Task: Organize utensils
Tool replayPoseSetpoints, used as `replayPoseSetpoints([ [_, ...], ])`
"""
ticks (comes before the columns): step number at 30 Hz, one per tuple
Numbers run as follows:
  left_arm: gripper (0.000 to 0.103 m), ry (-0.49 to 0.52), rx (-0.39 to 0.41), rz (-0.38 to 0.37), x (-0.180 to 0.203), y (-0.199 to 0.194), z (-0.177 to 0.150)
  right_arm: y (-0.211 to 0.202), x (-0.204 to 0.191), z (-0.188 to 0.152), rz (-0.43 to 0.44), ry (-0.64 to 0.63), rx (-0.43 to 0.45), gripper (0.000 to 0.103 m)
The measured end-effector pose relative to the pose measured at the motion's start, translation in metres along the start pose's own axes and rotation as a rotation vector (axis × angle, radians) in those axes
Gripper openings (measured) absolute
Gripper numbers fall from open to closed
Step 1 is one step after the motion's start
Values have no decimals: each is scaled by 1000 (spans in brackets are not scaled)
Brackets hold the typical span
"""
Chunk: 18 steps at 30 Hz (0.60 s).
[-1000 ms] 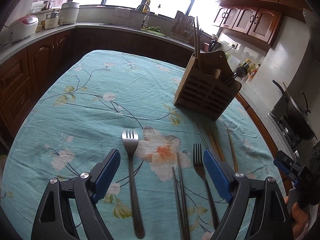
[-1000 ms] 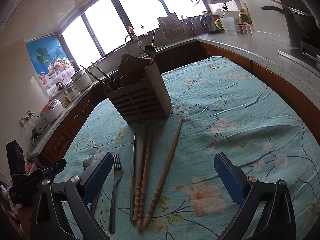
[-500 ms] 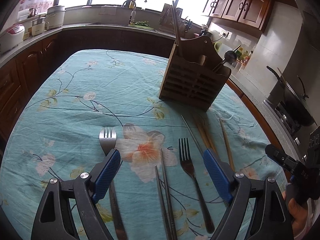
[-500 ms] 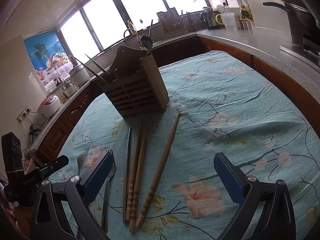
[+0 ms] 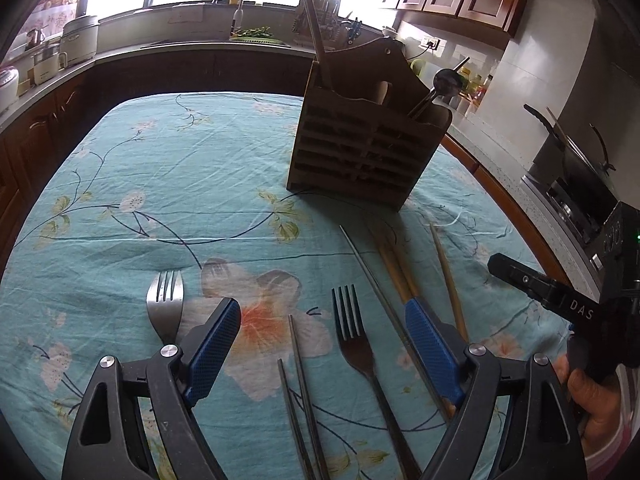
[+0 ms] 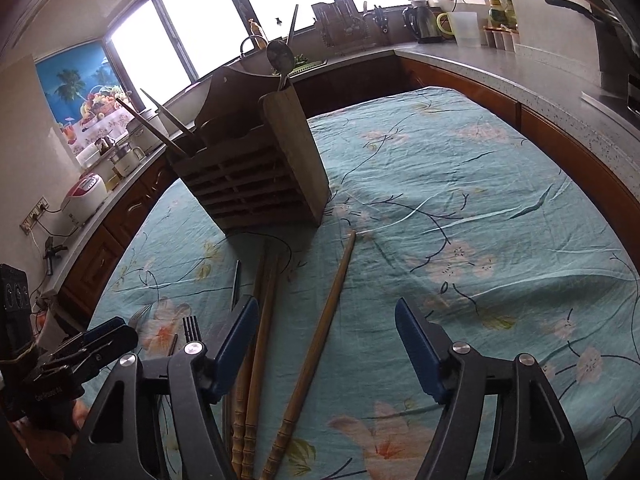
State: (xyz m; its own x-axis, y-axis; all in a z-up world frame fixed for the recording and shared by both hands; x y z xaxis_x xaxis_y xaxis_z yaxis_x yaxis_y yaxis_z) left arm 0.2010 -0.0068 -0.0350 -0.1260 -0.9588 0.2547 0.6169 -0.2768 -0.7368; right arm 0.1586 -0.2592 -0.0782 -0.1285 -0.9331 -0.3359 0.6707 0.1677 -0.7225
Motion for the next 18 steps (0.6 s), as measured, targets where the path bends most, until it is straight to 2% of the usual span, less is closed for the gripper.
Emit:
replayPoseSetpoints([
  [4, 83, 40, -43, -1, 8, 21, 7, 13, 2, 9, -19, -8, -11, 62],
  [8, 75, 71, -87, -2, 14, 42, 10, 27, 7, 16, -47, -9, -33, 55],
  [10, 68, 82, -101, -5, 17, 52, 11, 35, 9, 19, -57, -6, -47, 52],
  [13, 52, 101, -130, -11, 19, 66, 10, 48, 9, 23, -71, -16, -68, 49],
  [15, 37, 108, -151, -14, 21, 76, 9, 57, 7, 23, -82, -31, -88, 48],
  [17, 32, 126, -136, -1, 22, 79, 8, 69, 3, 22, -98, -54, -120, 46],
  [18, 23, 130, -132, -1, 22, 81, 9, 73, 1, 20, -111, -74, -124, 46],
])
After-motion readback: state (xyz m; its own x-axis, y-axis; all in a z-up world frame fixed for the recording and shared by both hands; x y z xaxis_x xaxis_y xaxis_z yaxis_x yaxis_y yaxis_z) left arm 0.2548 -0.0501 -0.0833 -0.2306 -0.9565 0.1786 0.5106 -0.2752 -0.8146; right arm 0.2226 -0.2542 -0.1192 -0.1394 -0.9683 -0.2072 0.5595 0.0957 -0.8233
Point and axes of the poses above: each gripper's, at about its wrist camera, not at the fingertips, and y roughly the way its jaws point, x to its right, z to its top, the point moved 3 cm from there along y, roughly the way its jaws point, and after that the axes turned 2 degrees about -x, right-handed, at the moved point
